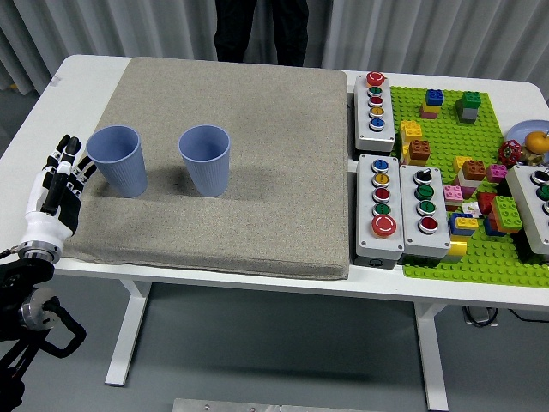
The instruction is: Pick cup pour cup place
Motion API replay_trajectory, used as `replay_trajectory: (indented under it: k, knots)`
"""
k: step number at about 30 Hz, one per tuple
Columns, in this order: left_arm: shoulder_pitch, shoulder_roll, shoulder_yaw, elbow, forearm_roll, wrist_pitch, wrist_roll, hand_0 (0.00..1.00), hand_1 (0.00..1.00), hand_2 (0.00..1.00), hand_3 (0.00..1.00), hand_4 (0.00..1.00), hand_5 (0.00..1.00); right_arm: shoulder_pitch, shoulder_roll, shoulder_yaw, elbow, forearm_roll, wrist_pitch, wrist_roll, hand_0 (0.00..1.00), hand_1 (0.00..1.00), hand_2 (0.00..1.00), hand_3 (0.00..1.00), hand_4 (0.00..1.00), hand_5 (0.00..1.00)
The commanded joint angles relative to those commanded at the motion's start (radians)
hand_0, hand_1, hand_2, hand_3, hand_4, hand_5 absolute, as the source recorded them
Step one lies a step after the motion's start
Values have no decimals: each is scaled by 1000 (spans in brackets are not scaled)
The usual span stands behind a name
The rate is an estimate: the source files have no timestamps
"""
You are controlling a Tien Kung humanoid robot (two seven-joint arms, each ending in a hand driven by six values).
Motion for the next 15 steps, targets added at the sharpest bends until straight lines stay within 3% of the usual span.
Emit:
replay_trajectory:
  k: [2,3,14,15]
  knots:
    - [7,-1,-12,-2,6,-4,-4,915,917,998,998,970,475,0,0,1,0,-2,0,-1,711,658,627,595,2,135]
    - [10,-1,-17,-3,4,-9,-6,923,922,998,998,804,163,0,0,1,0,-2,0,-1,711,657,626,595,2,135]
    - [34,-2,-42,-12,2,-39,-10,927,924,998,998,779,152,-1,1,5,0,-7,2,-3,711,658,626,595,2,137]
    - [34,-2,-41,-13,6,-40,-8,932,927,998,998,735,117,-1,1,5,0,-7,2,-3,711,657,626,596,2,136]
